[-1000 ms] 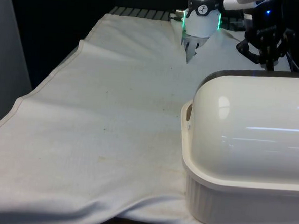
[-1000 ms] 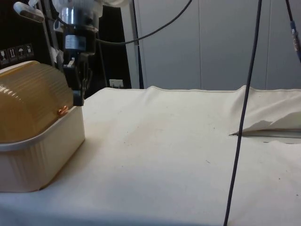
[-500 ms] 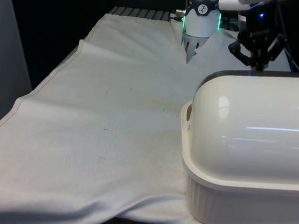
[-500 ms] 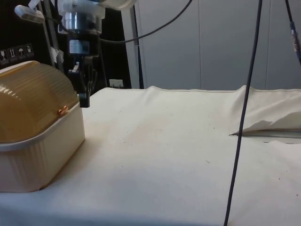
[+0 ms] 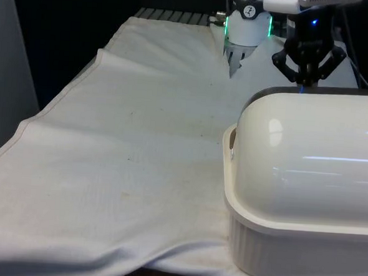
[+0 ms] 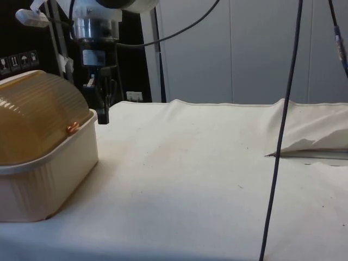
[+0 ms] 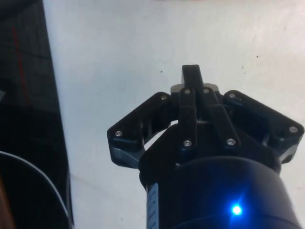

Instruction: Open the lid, then close it.

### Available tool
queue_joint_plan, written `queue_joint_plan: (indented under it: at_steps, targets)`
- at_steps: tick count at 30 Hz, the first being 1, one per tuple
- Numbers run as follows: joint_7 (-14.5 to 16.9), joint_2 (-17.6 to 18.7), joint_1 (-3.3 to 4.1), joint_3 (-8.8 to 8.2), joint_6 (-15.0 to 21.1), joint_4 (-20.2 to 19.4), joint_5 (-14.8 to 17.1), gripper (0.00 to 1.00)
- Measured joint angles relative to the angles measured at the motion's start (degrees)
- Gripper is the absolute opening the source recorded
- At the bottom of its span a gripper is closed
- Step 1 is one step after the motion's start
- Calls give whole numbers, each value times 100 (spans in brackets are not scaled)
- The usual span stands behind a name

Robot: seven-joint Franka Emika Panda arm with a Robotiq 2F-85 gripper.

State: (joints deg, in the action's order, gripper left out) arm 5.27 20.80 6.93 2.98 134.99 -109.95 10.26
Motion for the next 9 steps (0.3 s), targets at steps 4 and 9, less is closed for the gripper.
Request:
queue_joint_plan:
  at_steps: [4,9]
  targets:
    - [-183,23,0,0,0,-6,-126,0]
    - [-298,34,0,-6,17,-40,-155,0]
